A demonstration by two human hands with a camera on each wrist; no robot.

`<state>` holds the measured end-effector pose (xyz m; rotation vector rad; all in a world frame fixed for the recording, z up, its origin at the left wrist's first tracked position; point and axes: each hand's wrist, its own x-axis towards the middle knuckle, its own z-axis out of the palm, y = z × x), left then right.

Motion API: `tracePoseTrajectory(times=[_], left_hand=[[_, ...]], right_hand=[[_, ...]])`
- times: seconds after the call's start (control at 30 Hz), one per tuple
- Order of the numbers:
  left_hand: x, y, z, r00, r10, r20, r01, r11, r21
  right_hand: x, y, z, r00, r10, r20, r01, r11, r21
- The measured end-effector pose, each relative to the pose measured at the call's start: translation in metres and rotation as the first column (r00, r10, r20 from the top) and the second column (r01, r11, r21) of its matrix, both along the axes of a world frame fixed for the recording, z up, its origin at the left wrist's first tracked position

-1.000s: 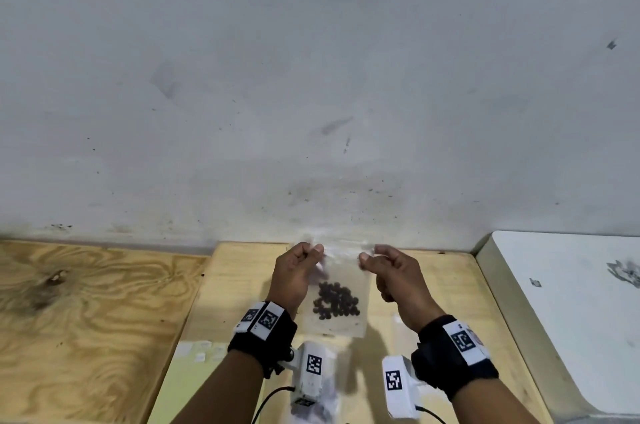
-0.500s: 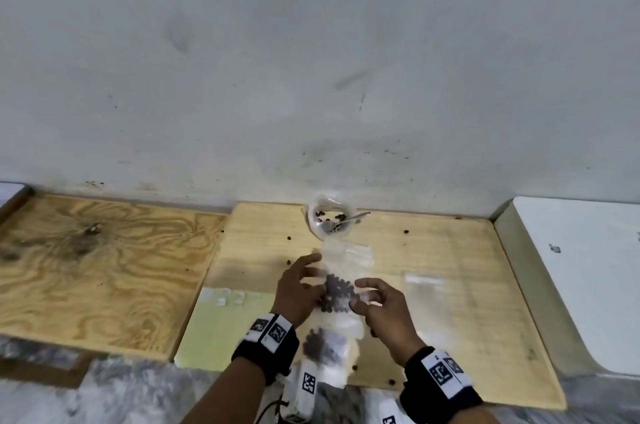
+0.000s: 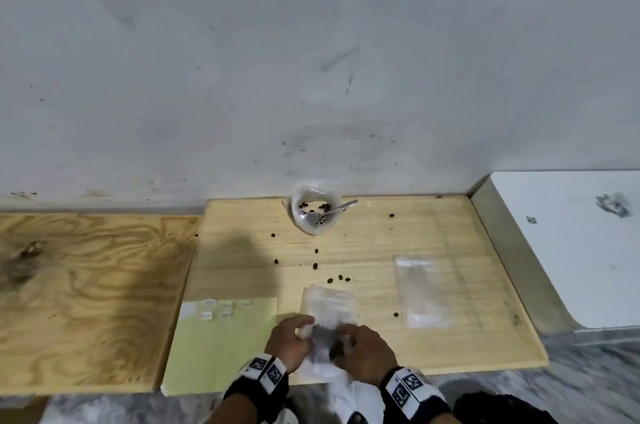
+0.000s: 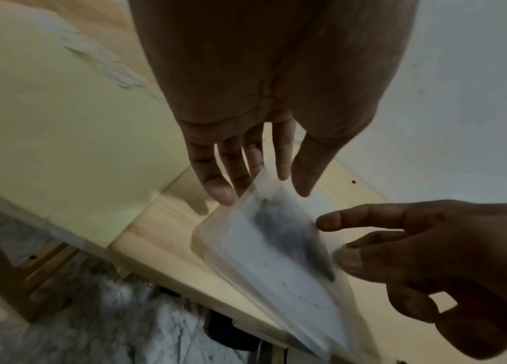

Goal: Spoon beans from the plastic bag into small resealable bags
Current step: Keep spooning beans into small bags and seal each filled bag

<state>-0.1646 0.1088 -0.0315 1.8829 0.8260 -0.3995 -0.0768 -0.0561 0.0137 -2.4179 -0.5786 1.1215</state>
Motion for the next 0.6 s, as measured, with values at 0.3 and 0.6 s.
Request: tracePoseTrajectory(times=[0.3, 0.6], left_hand=[[0.022, 0.010, 0.024, 0.956, -0.289, -0.051, 0.294, 0.947, 0.134], [0.125, -0.049, 0.047, 0.976, -0.218, -0.009, 0.213, 0.964, -0.161]], right_hand=[[0.014, -0.011, 0.000, 0.982, -0.187, 0.038, 0.189, 0.981, -0.046], [0.111, -0.090, 0.003, 0.815, -0.567, 0.121, 0.565, 0.823, 0.053]])
